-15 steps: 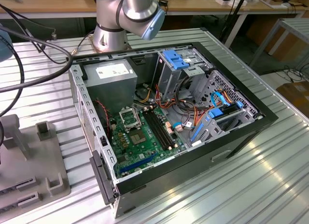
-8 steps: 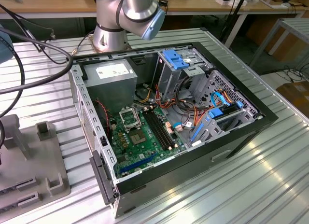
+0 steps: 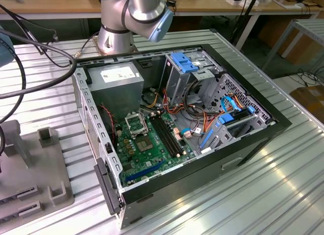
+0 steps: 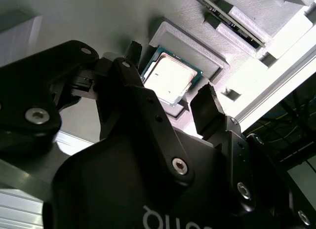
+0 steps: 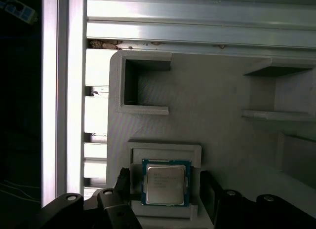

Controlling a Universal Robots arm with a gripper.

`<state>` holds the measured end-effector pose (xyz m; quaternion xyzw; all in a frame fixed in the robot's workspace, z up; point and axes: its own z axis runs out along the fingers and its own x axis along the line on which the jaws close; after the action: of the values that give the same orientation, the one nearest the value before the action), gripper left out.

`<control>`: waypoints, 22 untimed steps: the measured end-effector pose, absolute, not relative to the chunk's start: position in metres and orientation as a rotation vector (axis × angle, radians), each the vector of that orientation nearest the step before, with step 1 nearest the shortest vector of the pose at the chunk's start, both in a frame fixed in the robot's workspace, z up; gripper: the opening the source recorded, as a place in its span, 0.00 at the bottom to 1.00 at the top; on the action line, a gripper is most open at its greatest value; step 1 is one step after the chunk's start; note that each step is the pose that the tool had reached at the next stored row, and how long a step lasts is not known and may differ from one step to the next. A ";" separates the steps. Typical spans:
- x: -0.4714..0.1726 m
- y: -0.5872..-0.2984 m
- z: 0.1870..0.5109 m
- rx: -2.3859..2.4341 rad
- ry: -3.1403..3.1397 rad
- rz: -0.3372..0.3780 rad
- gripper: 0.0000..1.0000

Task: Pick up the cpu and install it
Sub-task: 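Pick up the cpu and move it towards the insertion slot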

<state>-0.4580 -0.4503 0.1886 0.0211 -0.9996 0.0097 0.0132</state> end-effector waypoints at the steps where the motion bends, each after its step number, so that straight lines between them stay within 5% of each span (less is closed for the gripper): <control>1: -0.458 -0.450 0.189 0.066 -3.114 0.030 0.66; 3: -0.458 -0.450 0.189 0.066 -3.114 0.030 0.59; 22: -0.458 -0.450 0.191 0.066 -3.114 0.030 0.59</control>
<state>-0.4580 -0.4503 0.1908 0.0211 -0.9996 0.0097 0.0132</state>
